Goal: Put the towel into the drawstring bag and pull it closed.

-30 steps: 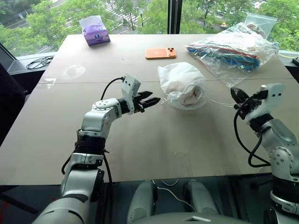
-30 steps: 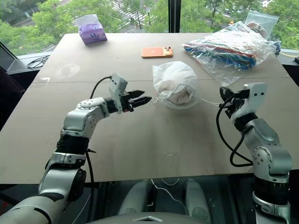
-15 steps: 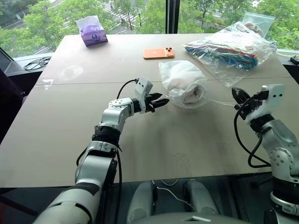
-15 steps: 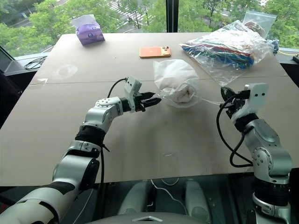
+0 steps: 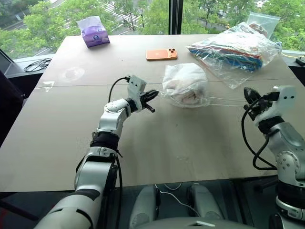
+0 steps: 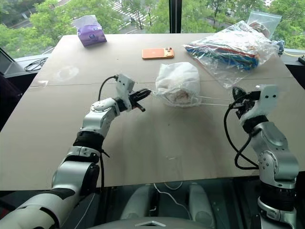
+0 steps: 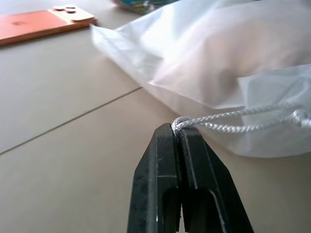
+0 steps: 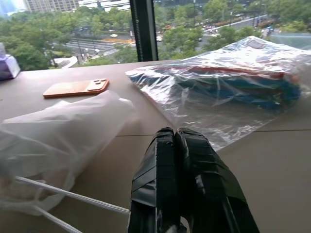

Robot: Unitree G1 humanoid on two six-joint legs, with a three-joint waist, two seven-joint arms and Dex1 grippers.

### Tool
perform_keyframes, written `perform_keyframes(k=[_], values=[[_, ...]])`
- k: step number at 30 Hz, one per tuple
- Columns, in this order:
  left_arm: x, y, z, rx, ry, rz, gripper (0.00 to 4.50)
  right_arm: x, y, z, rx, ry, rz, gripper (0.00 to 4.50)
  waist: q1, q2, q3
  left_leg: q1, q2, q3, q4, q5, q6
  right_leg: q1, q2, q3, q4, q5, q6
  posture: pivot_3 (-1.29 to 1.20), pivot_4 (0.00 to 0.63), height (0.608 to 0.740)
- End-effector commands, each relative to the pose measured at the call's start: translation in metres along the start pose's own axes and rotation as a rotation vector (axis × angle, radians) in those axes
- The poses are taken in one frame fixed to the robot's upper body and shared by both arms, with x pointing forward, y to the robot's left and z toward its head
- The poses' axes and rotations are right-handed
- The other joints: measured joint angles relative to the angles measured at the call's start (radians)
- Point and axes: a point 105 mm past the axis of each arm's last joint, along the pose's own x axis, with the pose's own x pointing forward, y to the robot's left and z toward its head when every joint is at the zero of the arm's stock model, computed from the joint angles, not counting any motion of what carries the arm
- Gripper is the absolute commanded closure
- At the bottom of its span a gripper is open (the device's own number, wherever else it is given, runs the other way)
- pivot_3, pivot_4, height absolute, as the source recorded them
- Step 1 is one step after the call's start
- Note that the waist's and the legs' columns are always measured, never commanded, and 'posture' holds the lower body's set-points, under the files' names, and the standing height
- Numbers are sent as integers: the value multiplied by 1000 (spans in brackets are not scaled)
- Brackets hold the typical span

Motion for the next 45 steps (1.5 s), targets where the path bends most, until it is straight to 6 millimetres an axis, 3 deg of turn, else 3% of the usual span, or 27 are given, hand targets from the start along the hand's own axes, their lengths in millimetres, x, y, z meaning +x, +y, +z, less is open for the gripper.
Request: perform_keyframes(k=[1, 5, 9, 11, 14, 16, 18, 20, 21, 22, 23, 25, 27, 30, 33, 35, 39, 42, 45], values=[[-17, 43, 18, 151, -83, 283, 4446, -4, -38, 25, -79, -118, -210, 4500, 1, 0, 0, 0, 0, 0, 0, 0, 0, 0, 0, 0, 0, 0, 0, 0, 150, 740], [-51, 96, 30, 278, -102, 687, 4446, -10, -73, 28, -142, -141, -436, 4500, 4, 0, 0, 0, -1, 0, 0, 0, 0, 0, -1, 0, 0, 0, 0, 0, 150, 740], [-96, 143, 10, 143, -6, 1069, 4446, -20, -100, 24, -130, -119, -624, 4500, -1, 0, 0, 0, -1, 0, 0, 0, 0, 0, -1, 0, 0, 0, 0, 0, 150, 740], [-115, 156, -2, 83, 40, 1201, 4446, -28, -116, 20, -103, -95, -732, 4500, -3, 0, 0, 1, 0, 0, 0, 0, 0, 0, -1, 0, 1, 0, 0, 0, 150, 740], [-117, 157, -7, 43, 48, 1218, 4446, -38, -129, 15, -54, -69, -835, 4500, -1, 0, 0, 0, 0, 0, 0, 0, 0, 0, -1, -1, 1, 0, 0, 0, 150, 740], [-101, 149, -10, -24, 34, 1126, 4446, -32, -124, 11, -25, -46, -786, 4500, 2, 0, 0, 0, 0, 0, 0, 0, 0, 0, -1, -1, 0, 0, 0, 0, 150, 740], [-72, 128, -9, -67, 14, 931, 4446, -12, -99, 6, 25, -16, -593, 4500, 5, 0, 0, -1, -1, 1, 0, 0, 0, 0, -2, -2, 0, 0, 0, 0, 150, 740], [-32, 85, -3, -90, -19, 594, 4446, 11, -39, 0, 84, 47, -206, 4500, 2, 0, 0, -1, -2, 3, 0, 0, 0, 0, -2, -2, 0, 0, 0, 0, 150, 740], [-18, 60, 0, -93, -27, 413, 4446, 12, -6, -3, 88, 97, 4, 4500, 2, 0, 0, -1, -2, 4, 0, 0, 0, 0, -2, -2, -1, 0, 0, 0, 150, 740], [-10, 38, 3, -95, -35, 261, 4500, 7, 23, -7, 71, 151, 192, 3874, 1, 0, 0, -1, -3, 4, -1, 0, 0, 0, -2, -3, -2, 0, 0, 0, 150, 740], [-7, 22, 5, -92, -33, 142, 4500, -2, 43, -10, 35, 194, 340, 3619, -3, 0, 0, -2, -2, 4, -1, 0, 0, 0, -2, -3, -2, 0, 0, 0, 150, 740], [-11, -5, 7, -32, -5, -85, 3934, -28, 66, -24, -40, 329, 572, 2641, -5, 0, 0, -1, -2, 4, -3, 0, 0, 1, -2, -3, -3, 0, 0, 0, 150, 740], [-18, -6, 0, 45, 66, -175, 3233, -49, 66, -35, -151, 447, 705, 1639, -5, 0, 0, -1, -1, 3, -3, 0, 0, 1, 0, -3, -4, 0, 0, 0, 150, 740], [-27, 22, -5, 200, 135, -133, 1790, -66, 49, -38, -235, 554, 784, 1611, -11, 0, 0, 0, -1, 4, -3, 0, 0, 1, 0, -2, -4, 0, 0, 0, 150, 740], [-33, 65, -5, 268, 197, 37, 440, -70, 33, -31, -280, 577, 805, 1611, -7, -1, 0, 1, 0, 3, -3, 0, 0, 1, 1, -1, -3, 0, 0, 0, 150, 740], [-41, 91, -10, 322, 258, 154, 440, -70, 25, -24, -274, 565, 812, 1611, -1, -2, 0, 1, 0, 3, 0, 0, 0, 2, 1, -3, -3, 0, 0, 0, 150, 740], [-46, 103, -12, 306, 258, 214, 440, -77, 13, -19, -257, 583, 813, 1611, 5, -3, 0, 0, 0, 3, 1, 0, 1, 4, 0, -3, -5, 0, 1, 0, 150, 740], [-47, 72, -11, 126, 164, -34, 440, -70, -11, -13, -244, 521, 680, 1611, 13, -4, 0, -2, 0, 3, 1, -1, 1, 3, -1, -5, -5, 0, 1, 0, 150, 740], [-72, 49, -15, 39, 160, -238, 440, -65, -21, -9, -212, 385, 598, 1611, 9, -4, 0, -1, 2, 4, 1, -1, 1, 3, -1, -4, -6, 0, 0, 0, 150, 740]])
